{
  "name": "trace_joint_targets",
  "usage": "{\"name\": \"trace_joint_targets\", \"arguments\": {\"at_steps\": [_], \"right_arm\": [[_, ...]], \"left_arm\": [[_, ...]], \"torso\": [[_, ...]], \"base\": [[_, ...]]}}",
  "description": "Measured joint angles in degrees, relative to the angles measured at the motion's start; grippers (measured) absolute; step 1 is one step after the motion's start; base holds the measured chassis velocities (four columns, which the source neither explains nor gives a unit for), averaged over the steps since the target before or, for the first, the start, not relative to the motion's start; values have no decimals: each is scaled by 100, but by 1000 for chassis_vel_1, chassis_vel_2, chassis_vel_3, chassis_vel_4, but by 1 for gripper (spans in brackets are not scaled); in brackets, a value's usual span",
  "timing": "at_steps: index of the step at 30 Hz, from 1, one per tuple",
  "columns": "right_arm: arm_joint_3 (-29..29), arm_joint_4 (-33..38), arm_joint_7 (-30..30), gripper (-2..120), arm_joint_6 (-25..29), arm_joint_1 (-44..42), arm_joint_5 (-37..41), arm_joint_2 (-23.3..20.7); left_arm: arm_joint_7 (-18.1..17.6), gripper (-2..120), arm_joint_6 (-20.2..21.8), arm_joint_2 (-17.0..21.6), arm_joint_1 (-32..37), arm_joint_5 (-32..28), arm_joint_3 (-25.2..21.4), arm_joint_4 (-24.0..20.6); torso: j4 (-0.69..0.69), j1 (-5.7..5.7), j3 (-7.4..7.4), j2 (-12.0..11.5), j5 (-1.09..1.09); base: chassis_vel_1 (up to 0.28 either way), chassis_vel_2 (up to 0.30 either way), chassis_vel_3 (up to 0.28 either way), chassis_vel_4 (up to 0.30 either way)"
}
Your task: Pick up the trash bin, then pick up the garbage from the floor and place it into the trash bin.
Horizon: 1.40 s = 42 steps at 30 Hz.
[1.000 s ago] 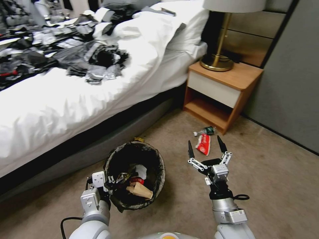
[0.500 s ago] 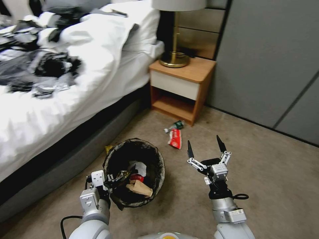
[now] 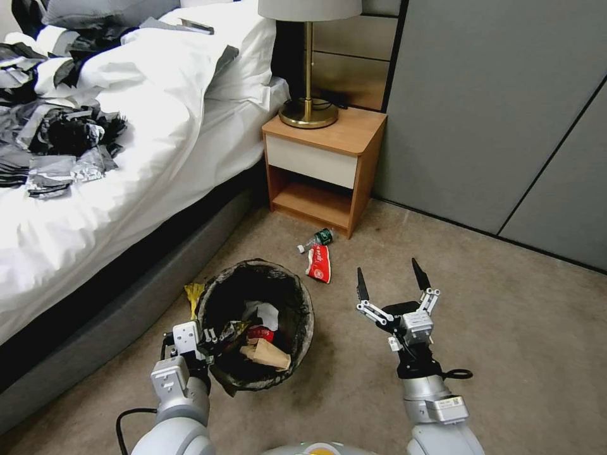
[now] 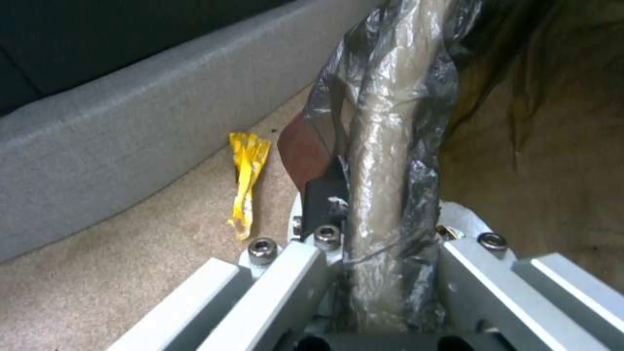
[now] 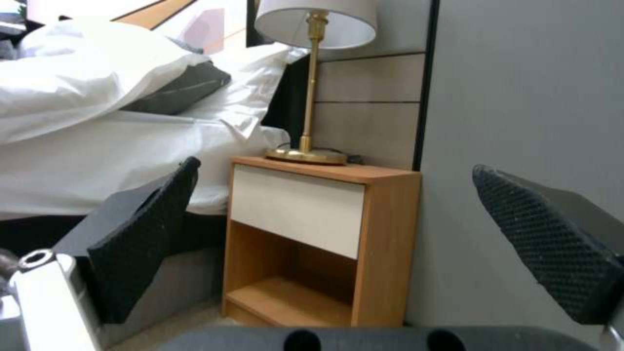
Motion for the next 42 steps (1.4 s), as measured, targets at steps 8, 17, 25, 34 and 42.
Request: {"name": "trace_joint_targets", "arguments": {"at_steps": [8,17,25,34,42], "right_arm": [[5,-64,-80,100,32,-4,-20,2],[47,-107,-164,100,100,3,-20,0],[53,-124,-188,100,121,1,-22,-8],[49,-200,-333,100,464,74,-17,1],[22,-237,-385,100,559,82,-26,5]], "left_arm": [[0,0,4,8,-6,4,-8,-15],[-1,0,18,13,-18,6,-23,-32],[-1,0,20,9,-12,11,-27,-36],[-1,0,20,4,-5,15,-32,-52],[0,0,23,-7,9,21,-28,-53]], "torso": [[0,0,-1,0,0],[0,0,1,0,0],[0,0,0,0,-1],[1,1,1,0,-1],[0,0,-1,0,0]], "base": [[-31,28,26,-18],[-168,160,155,-162],[-205,204,195,-188],[-171,180,166,-162],[-35,19,29,-27]]}}
